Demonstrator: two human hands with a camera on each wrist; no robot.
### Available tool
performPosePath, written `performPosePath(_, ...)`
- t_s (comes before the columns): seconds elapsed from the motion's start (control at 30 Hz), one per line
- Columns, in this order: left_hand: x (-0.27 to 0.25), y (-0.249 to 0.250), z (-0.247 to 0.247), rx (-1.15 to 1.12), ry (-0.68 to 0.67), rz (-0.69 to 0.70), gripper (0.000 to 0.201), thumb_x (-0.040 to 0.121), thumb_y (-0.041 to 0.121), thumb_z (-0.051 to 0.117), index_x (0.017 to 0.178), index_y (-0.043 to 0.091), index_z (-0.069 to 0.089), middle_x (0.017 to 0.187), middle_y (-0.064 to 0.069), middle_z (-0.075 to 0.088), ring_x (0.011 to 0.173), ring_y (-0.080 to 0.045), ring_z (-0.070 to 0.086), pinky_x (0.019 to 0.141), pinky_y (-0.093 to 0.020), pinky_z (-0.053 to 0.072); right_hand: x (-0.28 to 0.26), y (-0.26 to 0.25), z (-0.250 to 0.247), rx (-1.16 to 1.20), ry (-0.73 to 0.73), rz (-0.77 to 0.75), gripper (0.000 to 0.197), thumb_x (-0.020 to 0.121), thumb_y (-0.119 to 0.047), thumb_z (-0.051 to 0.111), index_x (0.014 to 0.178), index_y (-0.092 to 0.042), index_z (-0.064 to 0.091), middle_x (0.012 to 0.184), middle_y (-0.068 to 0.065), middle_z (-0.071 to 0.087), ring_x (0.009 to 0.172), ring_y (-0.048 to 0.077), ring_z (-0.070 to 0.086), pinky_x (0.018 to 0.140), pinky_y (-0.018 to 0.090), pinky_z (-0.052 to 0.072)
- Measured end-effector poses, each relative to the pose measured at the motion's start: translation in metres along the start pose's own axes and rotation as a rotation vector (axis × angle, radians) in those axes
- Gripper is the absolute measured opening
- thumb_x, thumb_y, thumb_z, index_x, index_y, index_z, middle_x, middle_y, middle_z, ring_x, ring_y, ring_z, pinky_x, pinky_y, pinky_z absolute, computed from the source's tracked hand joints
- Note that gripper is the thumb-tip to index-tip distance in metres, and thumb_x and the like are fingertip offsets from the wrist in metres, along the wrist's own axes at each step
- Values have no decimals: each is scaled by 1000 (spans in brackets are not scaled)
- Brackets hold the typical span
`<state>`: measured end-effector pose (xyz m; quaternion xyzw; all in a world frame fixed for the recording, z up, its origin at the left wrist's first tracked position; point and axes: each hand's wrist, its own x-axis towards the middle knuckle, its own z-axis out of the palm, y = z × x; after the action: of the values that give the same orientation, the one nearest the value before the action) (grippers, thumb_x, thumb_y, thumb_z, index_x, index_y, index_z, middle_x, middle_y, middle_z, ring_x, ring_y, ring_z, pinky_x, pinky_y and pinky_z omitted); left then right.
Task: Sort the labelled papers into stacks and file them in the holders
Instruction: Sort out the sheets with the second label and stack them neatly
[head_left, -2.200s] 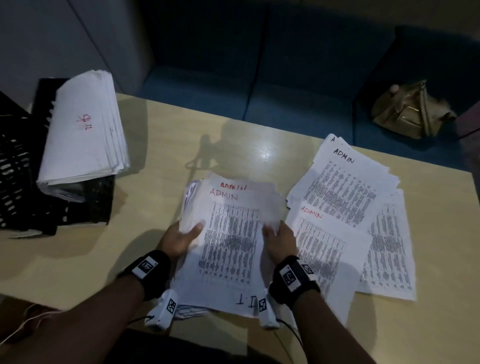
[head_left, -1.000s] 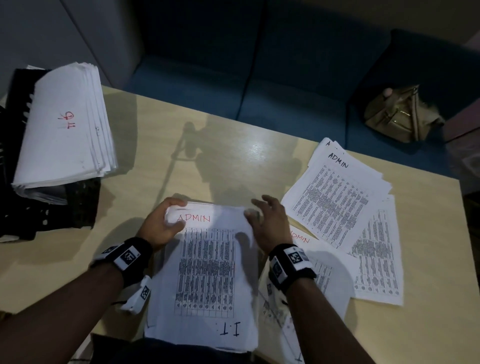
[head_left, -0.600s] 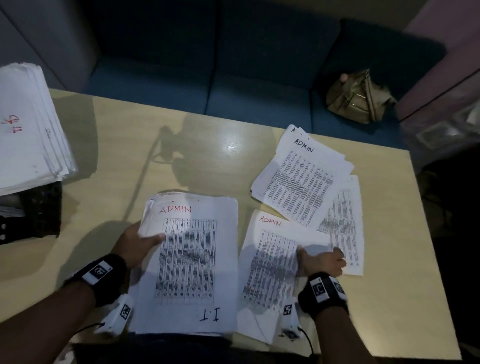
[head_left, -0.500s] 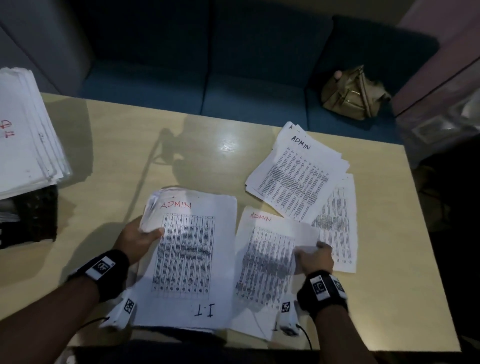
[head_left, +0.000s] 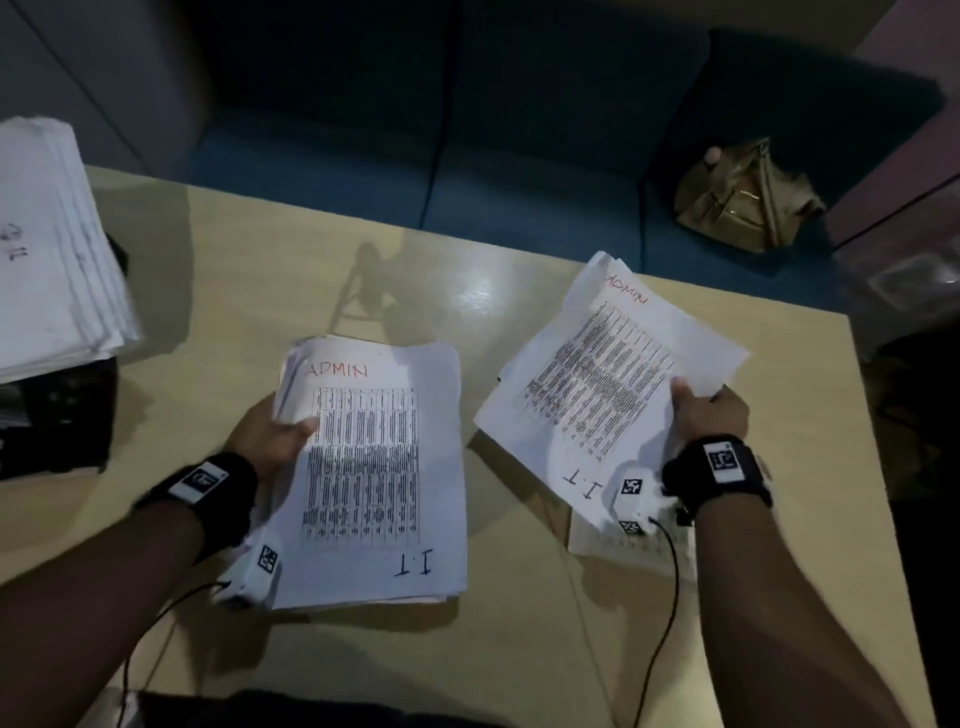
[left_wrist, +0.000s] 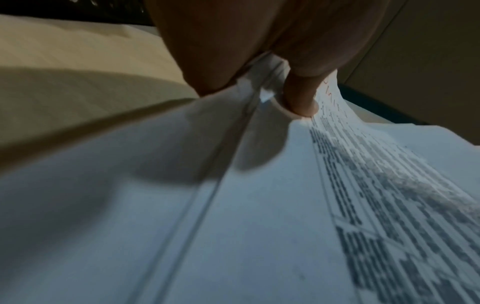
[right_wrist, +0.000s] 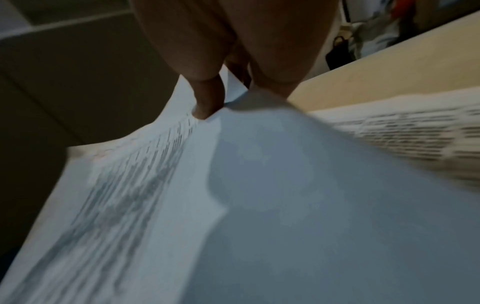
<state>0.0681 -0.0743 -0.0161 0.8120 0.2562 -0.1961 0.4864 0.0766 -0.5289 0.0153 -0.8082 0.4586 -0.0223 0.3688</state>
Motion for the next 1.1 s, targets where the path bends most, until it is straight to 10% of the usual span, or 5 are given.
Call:
performPosePath(0.37, 4, -11, 8, -279, 20, -50, 50, 90, -3, 57, 138, 11, 48, 123, -6, 60, 109, -20, 54, 97, -30, 34, 18, 4, 78, -258, 33, 212, 101, 65, -41, 84, 139, -6, 24, 139, 20, 35, 129, 39, 37, 104, 49, 37)
performPosePath(0.53, 11, -27, 1, -336, -44, 24, 52, 86, 1, 62, 134, 17, 54, 121, -2, 67, 116, -23, 60, 108, -45, 38, 31, 28, 70, -351, -138, 193, 49, 73, -49, 68, 92, -4, 61, 106, 18, 63, 83, 29, 58, 75, 34, 55)
performPosePath(0.7, 35, -62, -3, -228, -106, 82, 59, 75, 40, 71, 130, 37, 52, 120, 5, 68, 114, -23, 62, 103, -54, 42, 11, 28, 55, -399, -125, 210, 81, 67, -33, 83, 130, -3, 44, 126, 24, 50, 112, 41, 55, 85, 41, 50)
performPosePath(0.83, 18, -46, -3, -243, -93, 112, 57, 76, 31, 67, 132, 33, 53, 121, 5, 67, 115, -20, 61, 105, -50, 41, -6, 15, 60, -364, -50, 235, 72, 79, -16, 71, 134, 0, 28, 136, 23, 37, 124, 40, 43, 96, 45, 42)
performPosePath(1.1, 21, -53, -4, -233, -102, 97, 57, 74, 30, 66, 128, 44, 53, 122, 10, 66, 117, -19, 59, 106, -51, 39, -27, 18, 54, -333, 83, -94, 41, 77, -2, 62, 115, -3, 47, 109, 21, 58, 100, 41, 59, 83, 49, 51)
